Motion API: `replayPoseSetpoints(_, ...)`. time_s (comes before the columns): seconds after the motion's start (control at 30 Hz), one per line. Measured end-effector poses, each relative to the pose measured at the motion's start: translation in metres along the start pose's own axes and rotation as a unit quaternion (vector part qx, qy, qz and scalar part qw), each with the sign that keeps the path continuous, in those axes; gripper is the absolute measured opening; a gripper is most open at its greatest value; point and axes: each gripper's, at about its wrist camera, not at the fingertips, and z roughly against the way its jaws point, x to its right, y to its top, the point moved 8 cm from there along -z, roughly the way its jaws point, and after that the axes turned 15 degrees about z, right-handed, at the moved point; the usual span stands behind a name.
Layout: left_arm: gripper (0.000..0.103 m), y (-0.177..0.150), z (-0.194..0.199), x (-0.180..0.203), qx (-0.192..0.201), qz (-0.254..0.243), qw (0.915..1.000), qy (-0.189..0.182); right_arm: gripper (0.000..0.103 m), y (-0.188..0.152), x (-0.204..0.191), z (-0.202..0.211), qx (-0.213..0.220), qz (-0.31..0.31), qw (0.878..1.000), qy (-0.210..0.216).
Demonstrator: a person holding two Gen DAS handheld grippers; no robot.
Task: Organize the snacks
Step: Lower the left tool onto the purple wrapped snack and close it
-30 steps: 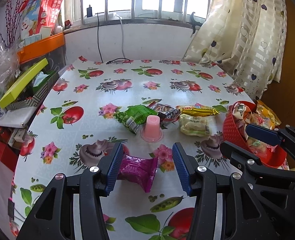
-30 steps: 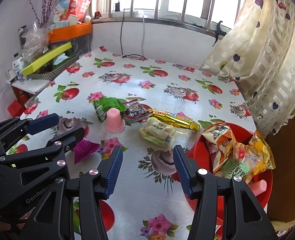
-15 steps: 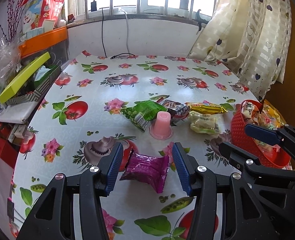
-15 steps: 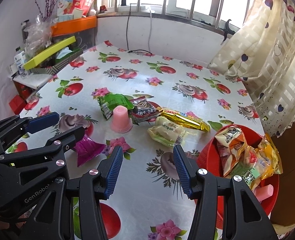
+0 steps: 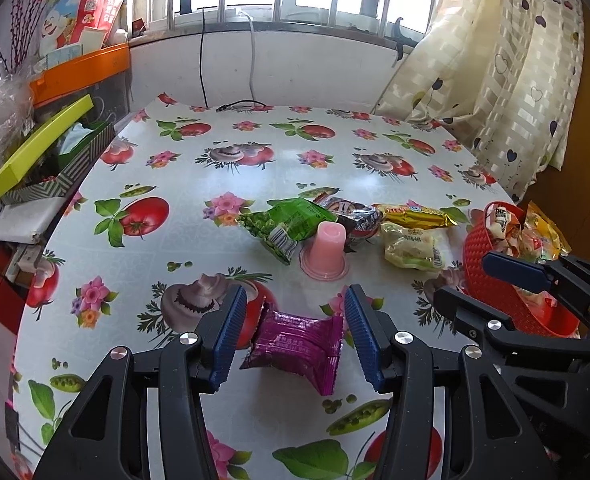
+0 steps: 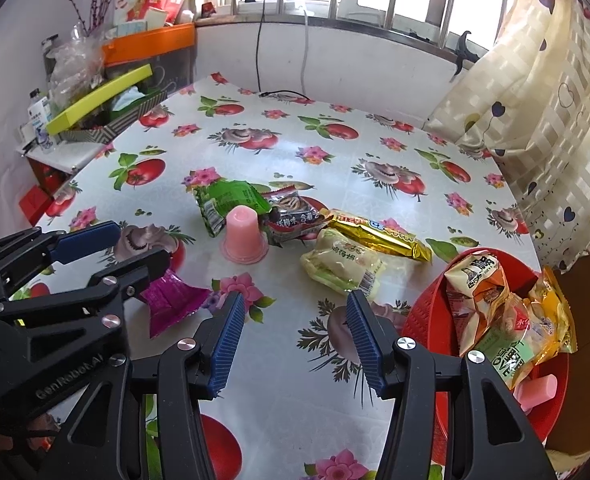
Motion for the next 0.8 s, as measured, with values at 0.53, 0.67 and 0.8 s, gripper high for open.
replayPoseSetpoints(0.53,0.06,-0.021,-0.019,-0.033,-0.047,0.02,0.9982,-0.031,0.056,-0.009,0.005,-0.007,0.003,-0.015,1.0,0.023)
replayPoseSetpoints(0.67,0.06,-0.03,-0.015,-0.028,-0.06,0.02,0.9974,-0.035,0.056,-0.009,0.005,-0.009,0.003,-0.013,1.0,0.028)
replayPoseSetpoints(0.8,0.06,-0.044,-0.014,-0.026,-0.097,0.047,0.9928,-0.053,0.056,-0.01,0.005,-0.009,0.003,-0.014,1.0,0.028)
